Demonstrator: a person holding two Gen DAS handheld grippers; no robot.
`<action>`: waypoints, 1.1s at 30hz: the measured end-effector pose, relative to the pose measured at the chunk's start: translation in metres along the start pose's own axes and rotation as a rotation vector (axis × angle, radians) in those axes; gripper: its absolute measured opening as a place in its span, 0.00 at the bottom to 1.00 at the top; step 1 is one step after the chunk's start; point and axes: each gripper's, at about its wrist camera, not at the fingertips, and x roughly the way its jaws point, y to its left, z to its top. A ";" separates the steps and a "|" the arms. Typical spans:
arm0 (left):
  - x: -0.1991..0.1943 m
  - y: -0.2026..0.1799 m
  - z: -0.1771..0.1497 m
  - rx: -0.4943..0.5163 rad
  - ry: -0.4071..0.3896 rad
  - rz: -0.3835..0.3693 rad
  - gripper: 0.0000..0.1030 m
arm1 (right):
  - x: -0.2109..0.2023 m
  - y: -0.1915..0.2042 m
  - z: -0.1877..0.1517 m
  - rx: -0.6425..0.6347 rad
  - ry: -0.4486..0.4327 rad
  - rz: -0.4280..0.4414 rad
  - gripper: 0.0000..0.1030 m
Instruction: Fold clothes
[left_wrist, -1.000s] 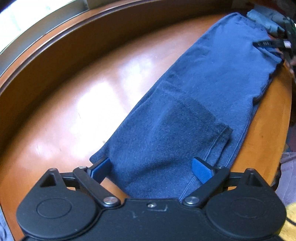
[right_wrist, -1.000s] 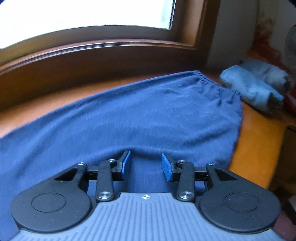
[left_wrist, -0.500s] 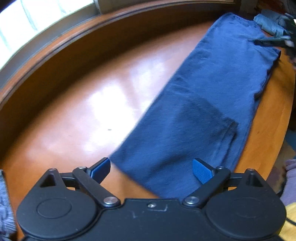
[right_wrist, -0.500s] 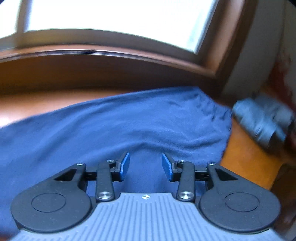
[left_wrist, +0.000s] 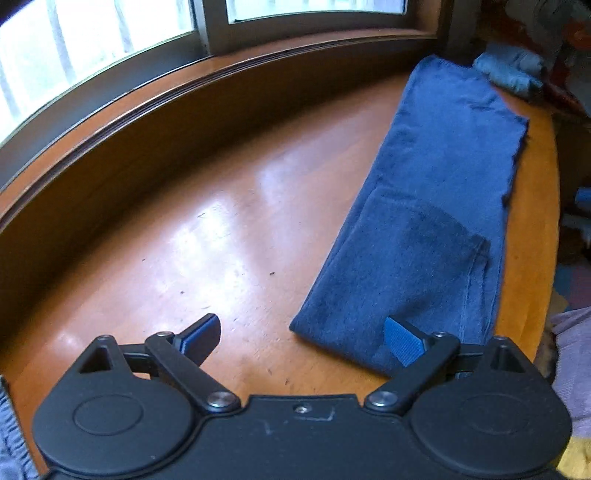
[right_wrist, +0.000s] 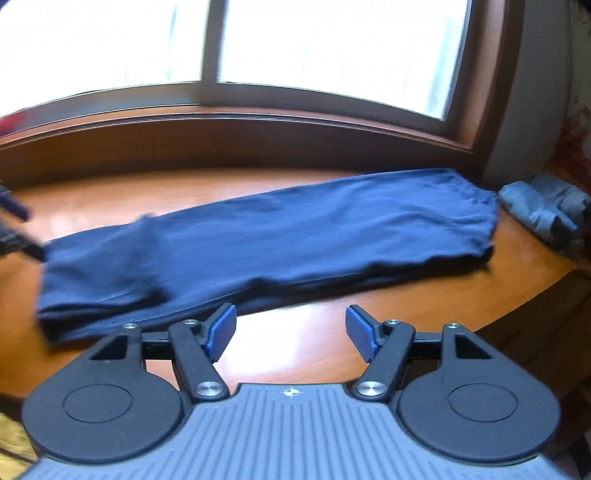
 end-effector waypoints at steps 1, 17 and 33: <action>-0.001 0.003 -0.001 0.002 -0.008 -0.015 0.92 | -0.005 0.012 -0.003 0.007 -0.004 0.002 0.67; -0.009 0.031 -0.027 0.403 -0.076 -0.119 0.93 | -0.029 0.121 -0.023 0.088 -0.037 0.034 0.67; 0.007 0.014 -0.030 0.533 -0.167 -0.274 0.93 | 0.006 0.169 -0.007 -0.098 -0.066 0.116 0.63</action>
